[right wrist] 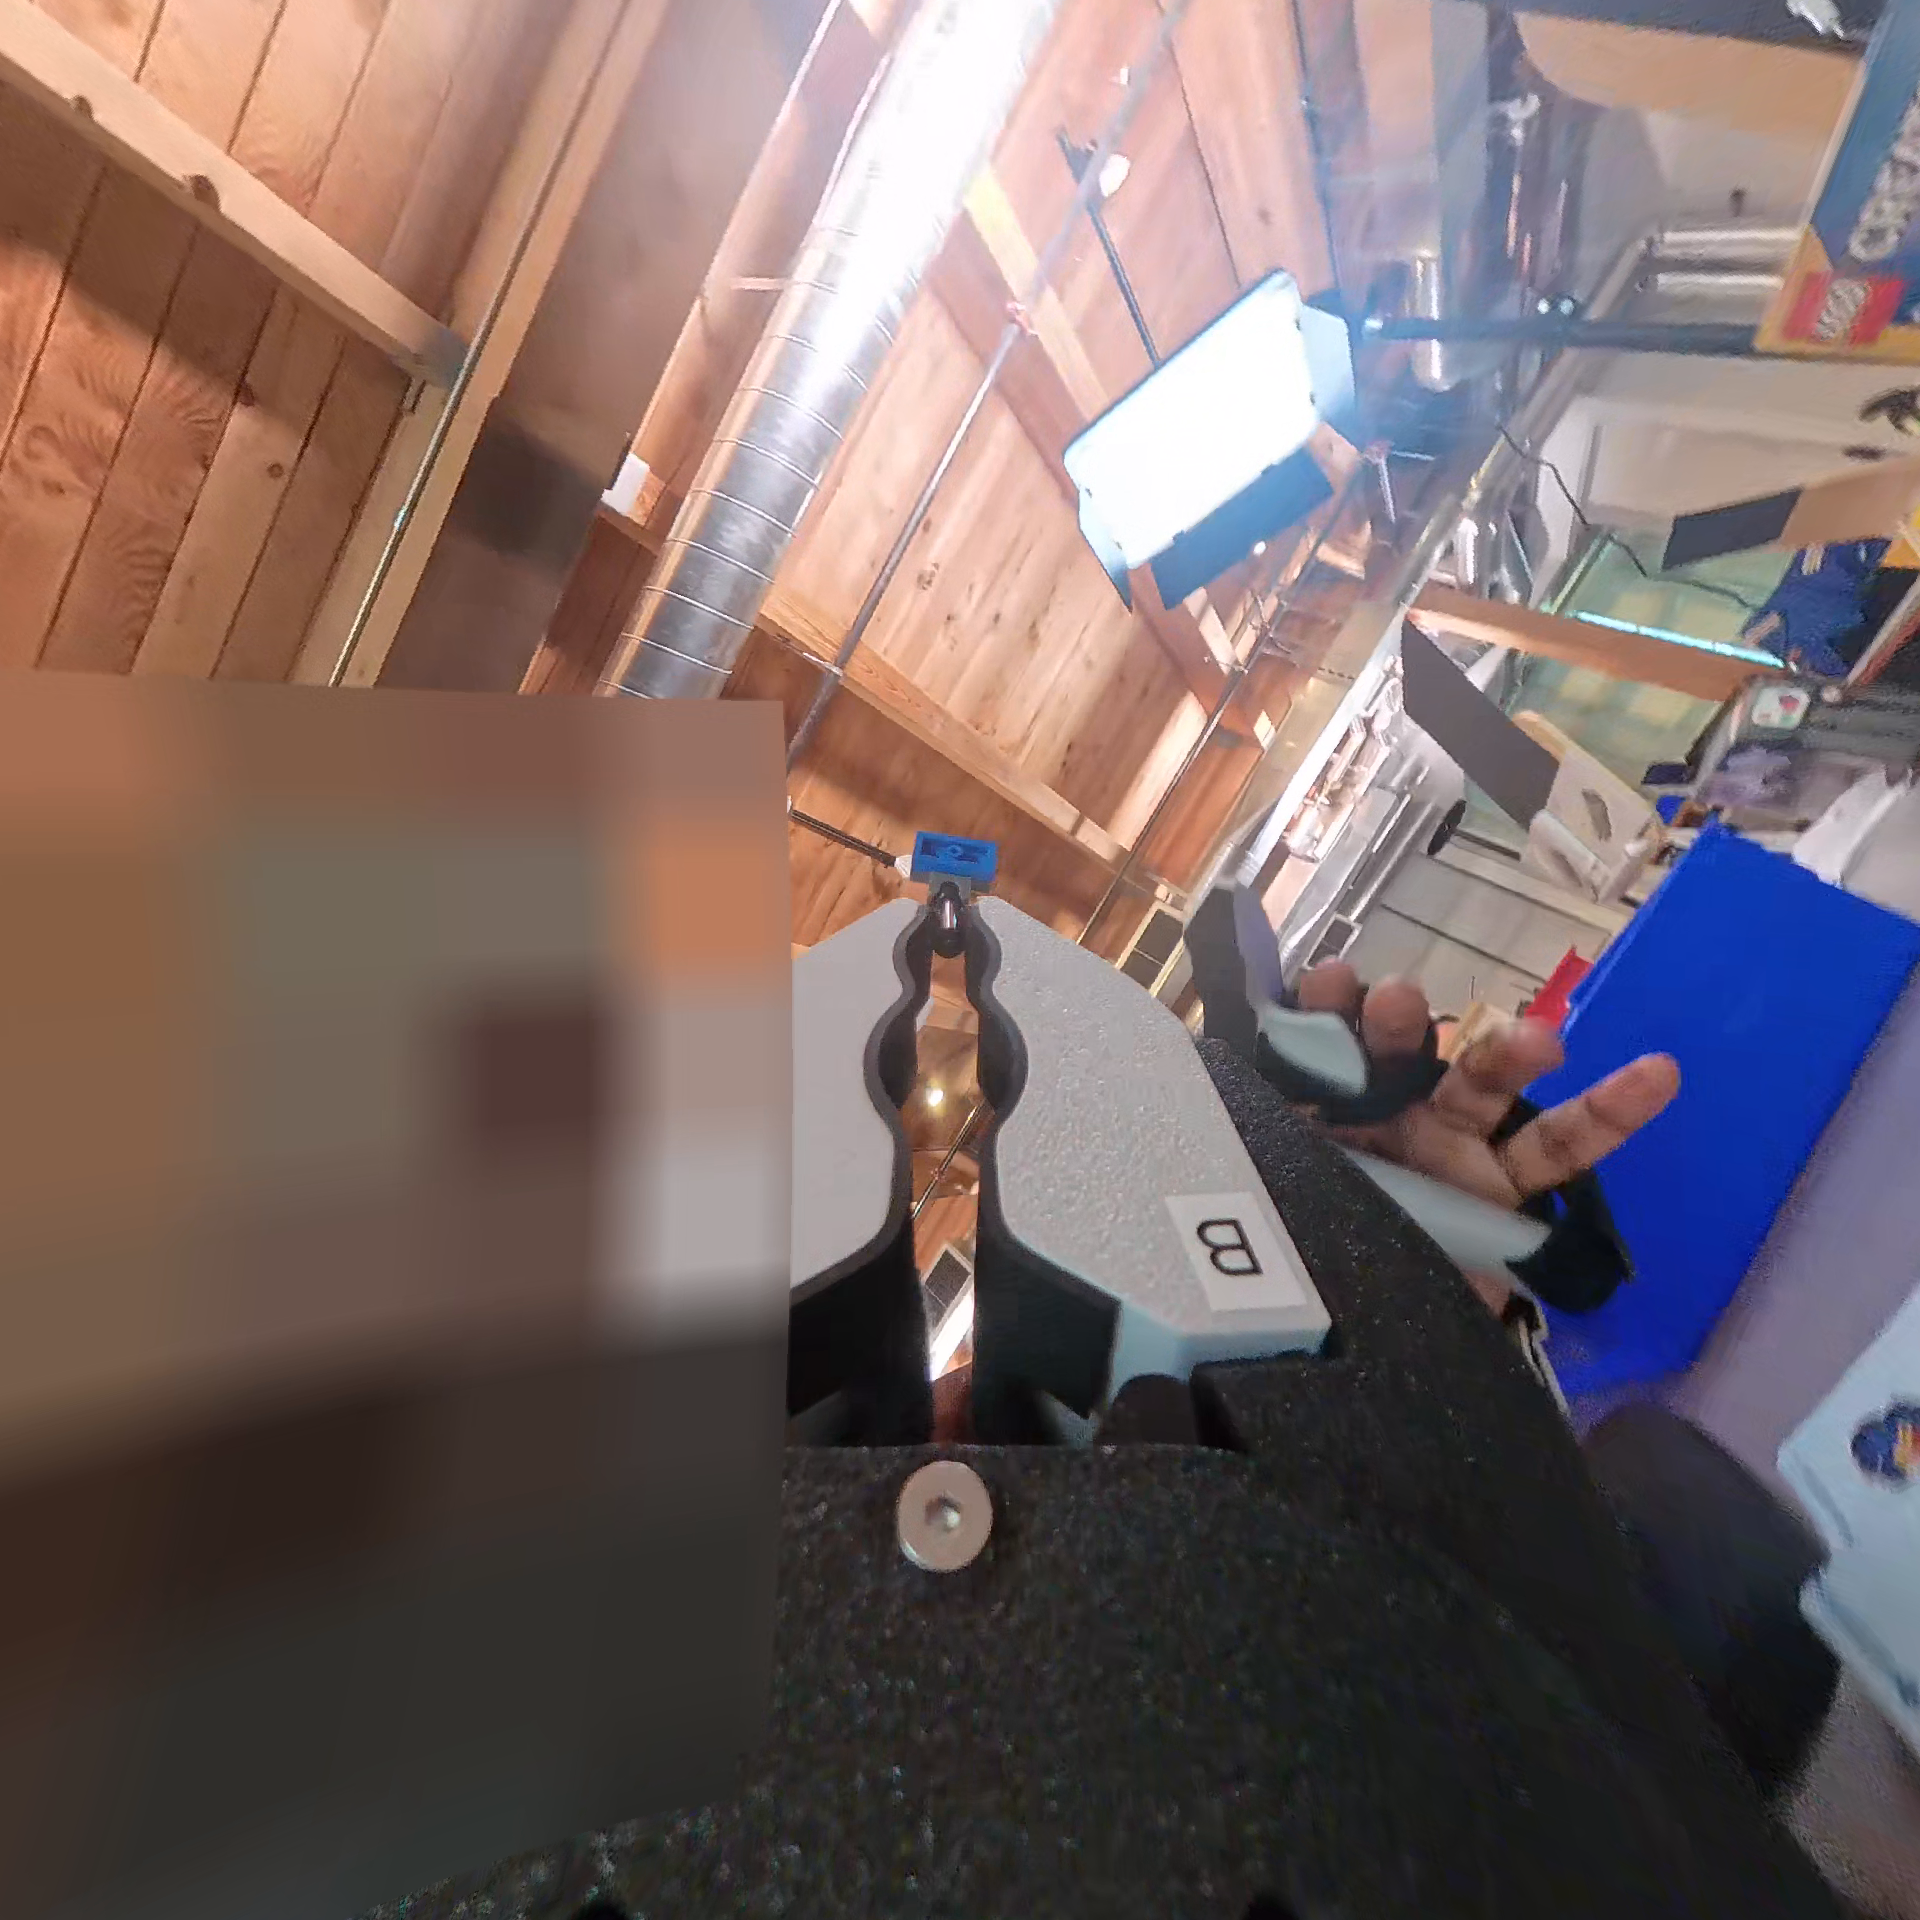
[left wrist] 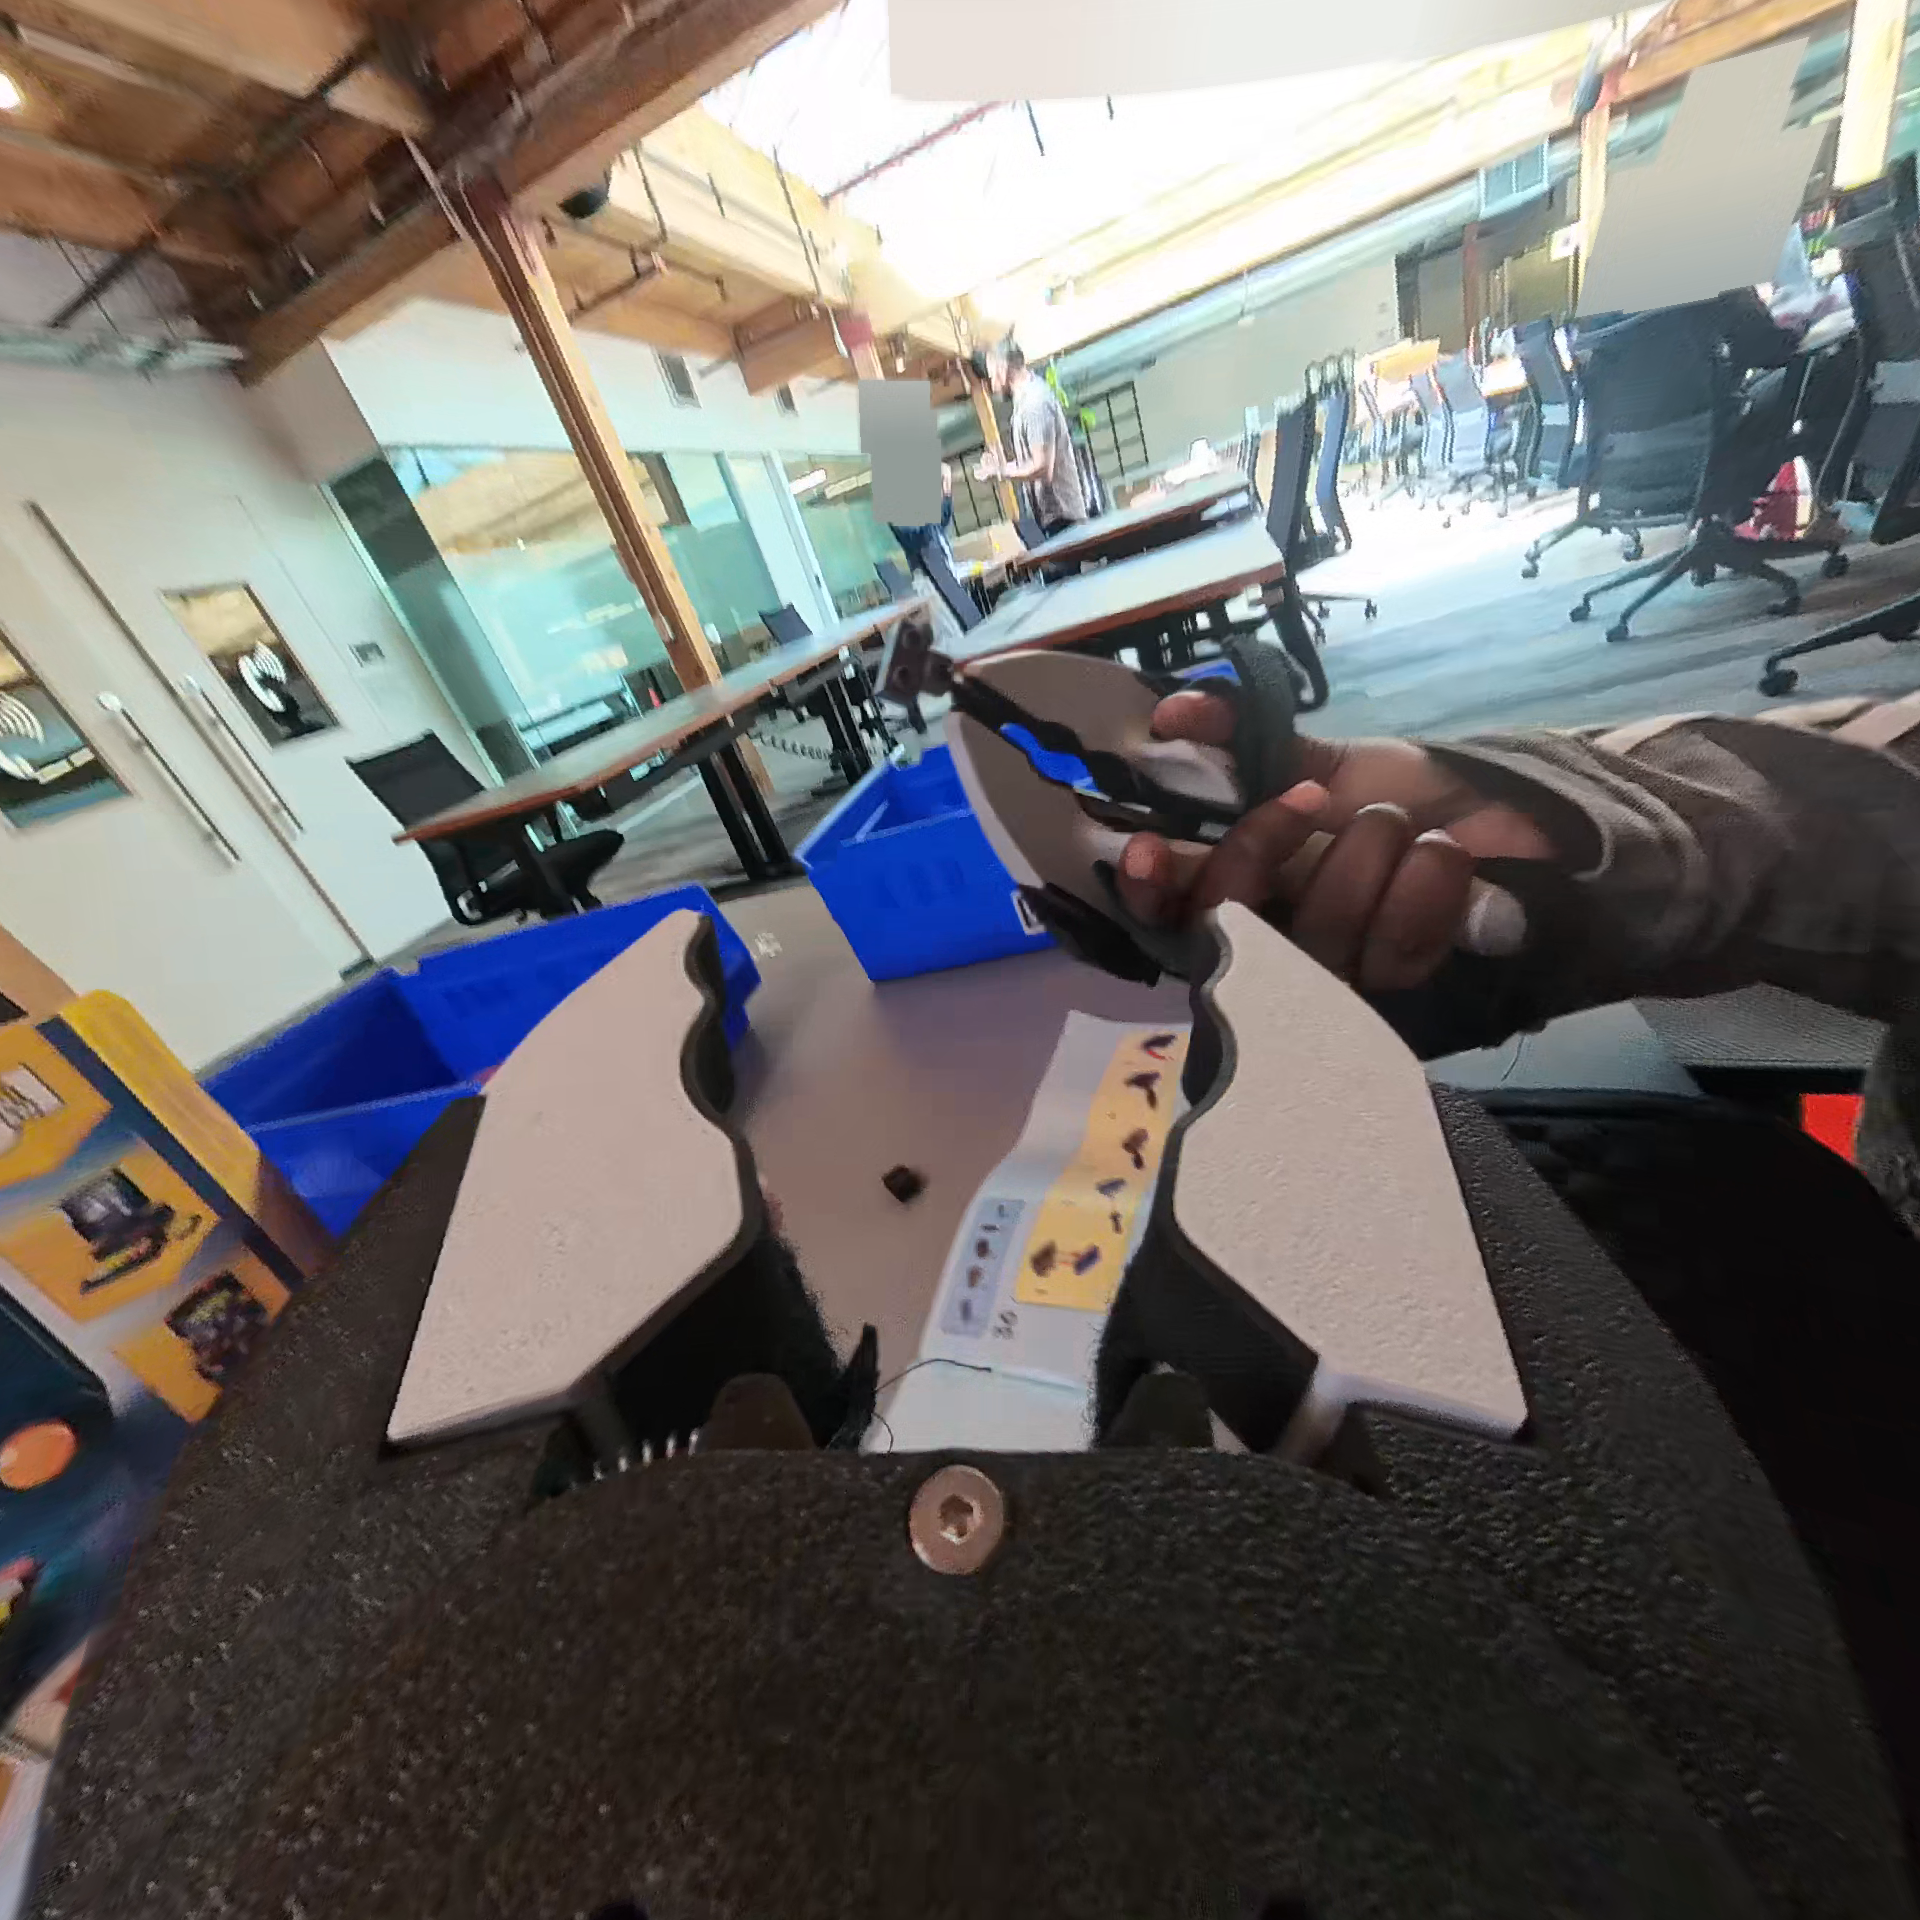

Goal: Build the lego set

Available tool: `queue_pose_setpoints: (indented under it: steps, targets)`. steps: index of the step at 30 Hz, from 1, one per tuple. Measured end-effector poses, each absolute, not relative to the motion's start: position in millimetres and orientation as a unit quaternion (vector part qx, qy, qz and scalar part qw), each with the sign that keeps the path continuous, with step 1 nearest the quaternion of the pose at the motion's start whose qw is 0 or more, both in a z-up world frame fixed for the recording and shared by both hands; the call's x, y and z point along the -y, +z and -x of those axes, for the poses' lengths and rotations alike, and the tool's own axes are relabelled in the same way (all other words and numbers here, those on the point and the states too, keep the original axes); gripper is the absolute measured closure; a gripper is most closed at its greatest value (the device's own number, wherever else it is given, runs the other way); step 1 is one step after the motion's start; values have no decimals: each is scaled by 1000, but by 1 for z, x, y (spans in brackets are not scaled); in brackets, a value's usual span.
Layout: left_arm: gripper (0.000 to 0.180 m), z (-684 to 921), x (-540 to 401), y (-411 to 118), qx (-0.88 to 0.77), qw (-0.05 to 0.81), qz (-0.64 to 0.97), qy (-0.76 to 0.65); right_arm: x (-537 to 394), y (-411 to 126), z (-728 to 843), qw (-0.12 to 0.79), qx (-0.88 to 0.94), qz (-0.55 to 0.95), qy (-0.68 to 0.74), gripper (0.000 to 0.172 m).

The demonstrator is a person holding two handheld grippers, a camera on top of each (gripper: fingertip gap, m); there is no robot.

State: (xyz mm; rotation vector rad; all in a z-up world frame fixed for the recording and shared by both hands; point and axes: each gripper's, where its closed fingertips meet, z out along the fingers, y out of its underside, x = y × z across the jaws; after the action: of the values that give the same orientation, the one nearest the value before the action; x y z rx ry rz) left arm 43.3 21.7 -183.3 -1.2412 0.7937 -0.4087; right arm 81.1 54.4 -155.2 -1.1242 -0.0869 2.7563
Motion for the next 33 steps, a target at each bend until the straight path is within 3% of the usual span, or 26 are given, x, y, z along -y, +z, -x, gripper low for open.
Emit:
queue_pose_setpoints:
  steps: [4, 6, 8, 11, 15, 18, 20, 25, 28, 33]
  targets:
    - [117, -22, -33, -186, -301, 769, 524, -209, -68, -160, -41, 162, 149, 381, 898, 166]
    - [115, -9, -38, -196, -267, 771, 542, -199, -74, -187, -16, 191, 192, 454, 849, 167]
    - [112, 0, -42, -196, -251, 776, 548, -187, -47, -169, -33, 186, 241, 362, 881, 166]
    - [100, 0, -42, -193, -254, 777, 544, -188, -51, -190, -24, 215, 251, 428, 841, 167]
    - [104, -7, -36, -195, -257, 763, 540, -245, -58, -184, -33, 164, 201, 396, 881, 166]
    - [147, -13, -25, -189, -253, 749, 514, -334, -60, -193, -28, 113, 176, 407, 889, 167]
    - [158, -11, -24, -185, -240, 743, 513, -357, -57, -201, -23, 76, 174, 424, 885, 166]
    - [146, 5, -40, -197, -242, 751, 562, -246, -40, -216, -11, 71, 242, 472, 845, 167]
    - [158, -4, -34, -202, -297, 739, 561, -226, -34, -219, -10, 59, 261, 476, 838, 167]
    - [157, -12, -29, -214, -352, 713, 569, -210, -31, -222, -9, 37, 262, 478, 838, 167]
